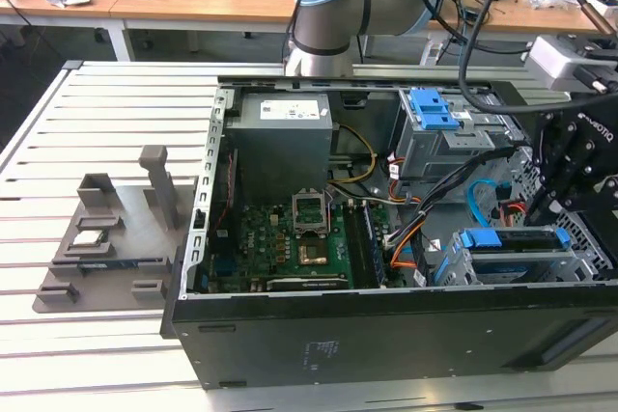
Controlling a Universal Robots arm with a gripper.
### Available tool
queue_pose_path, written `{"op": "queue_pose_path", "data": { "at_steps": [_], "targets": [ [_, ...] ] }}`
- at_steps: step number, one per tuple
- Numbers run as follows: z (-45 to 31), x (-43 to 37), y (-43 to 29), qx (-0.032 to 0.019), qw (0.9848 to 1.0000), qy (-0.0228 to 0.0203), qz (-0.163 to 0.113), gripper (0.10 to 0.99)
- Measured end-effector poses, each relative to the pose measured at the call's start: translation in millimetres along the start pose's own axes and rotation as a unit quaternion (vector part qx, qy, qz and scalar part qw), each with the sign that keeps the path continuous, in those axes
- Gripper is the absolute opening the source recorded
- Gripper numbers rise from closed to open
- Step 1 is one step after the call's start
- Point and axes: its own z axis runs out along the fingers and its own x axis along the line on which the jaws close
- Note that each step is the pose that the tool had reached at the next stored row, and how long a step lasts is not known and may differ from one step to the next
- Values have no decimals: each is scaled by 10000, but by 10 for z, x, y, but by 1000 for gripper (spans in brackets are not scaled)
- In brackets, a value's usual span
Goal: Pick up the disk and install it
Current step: 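Insert the first disk wire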
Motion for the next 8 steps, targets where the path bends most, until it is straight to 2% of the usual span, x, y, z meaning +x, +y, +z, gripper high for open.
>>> {"op": "queue_pose_path", "data": {
  "at_steps": [8],
  "targets": [
    [53,17,-25,0,10000,2,1,169]
  ]
}}
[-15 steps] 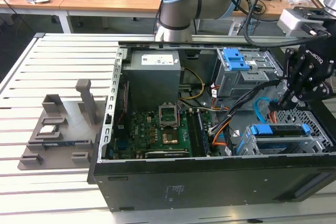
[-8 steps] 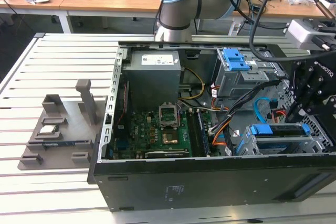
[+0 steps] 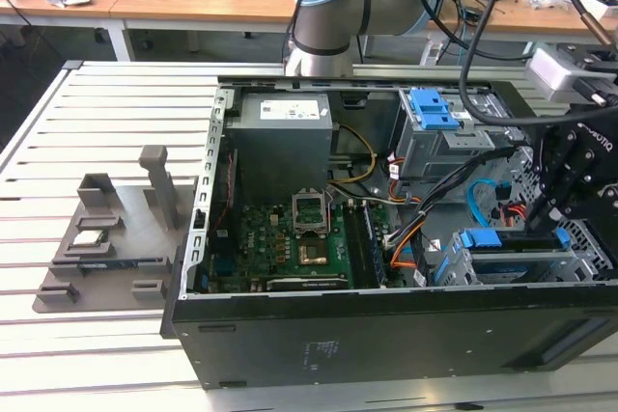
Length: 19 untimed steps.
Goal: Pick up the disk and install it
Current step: 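Insert the first disk wire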
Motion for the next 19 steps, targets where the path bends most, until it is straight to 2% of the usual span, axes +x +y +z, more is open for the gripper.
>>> {"op": "queue_pose_path", "data": {
  "at_steps": [8,11,19],
  "targets": [
    [38,3,-9,0,10000,0,0,169],
    [8,5,-8,0,10000,-1,0,169],
    [25,5,-10,-3,10000,3,40,169]
  ]
}}
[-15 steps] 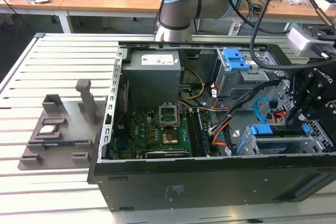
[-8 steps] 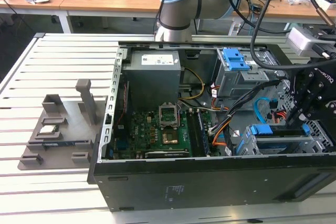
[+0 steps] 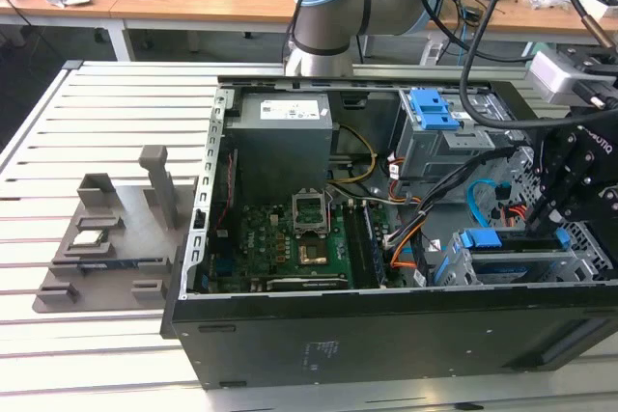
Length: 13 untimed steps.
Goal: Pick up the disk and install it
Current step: 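Insert the first disk wire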
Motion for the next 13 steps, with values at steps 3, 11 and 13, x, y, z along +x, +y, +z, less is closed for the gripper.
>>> {"op": "queue_pose_path", "data": {
  "at_steps": [3,11,13],
  "targets": [
    [5,-1,-13,-1,10000,-1,-1,169],
    [73,-5,-20,-1,10000,1,0,169],
    [75,-5,-20,0,10000,-1,0,169]
  ]
}}
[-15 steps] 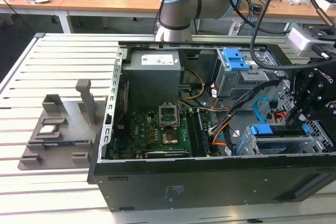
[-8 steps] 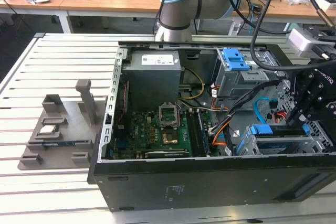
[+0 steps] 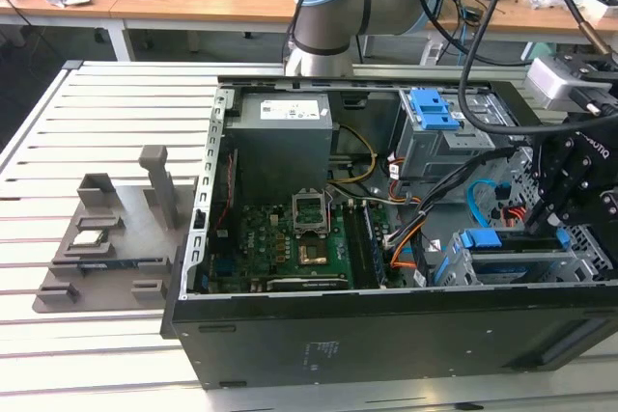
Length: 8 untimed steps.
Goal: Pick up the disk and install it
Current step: 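Insert the first disk wire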
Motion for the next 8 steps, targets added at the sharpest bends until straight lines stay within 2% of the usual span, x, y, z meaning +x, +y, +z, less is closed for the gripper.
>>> {"op": "queue_pose_path", "data": {
  "at_steps": [1,3,4,8],
  "targets": [
    [7,0,0,-1,10000,-6,0,243],
    [-41,3,2,0,10000,1,0,243],
    [-136,0,8,0,10000,2,1,243],
    [-302,-31,18,0,10000,1,1,227]
  ]
}}
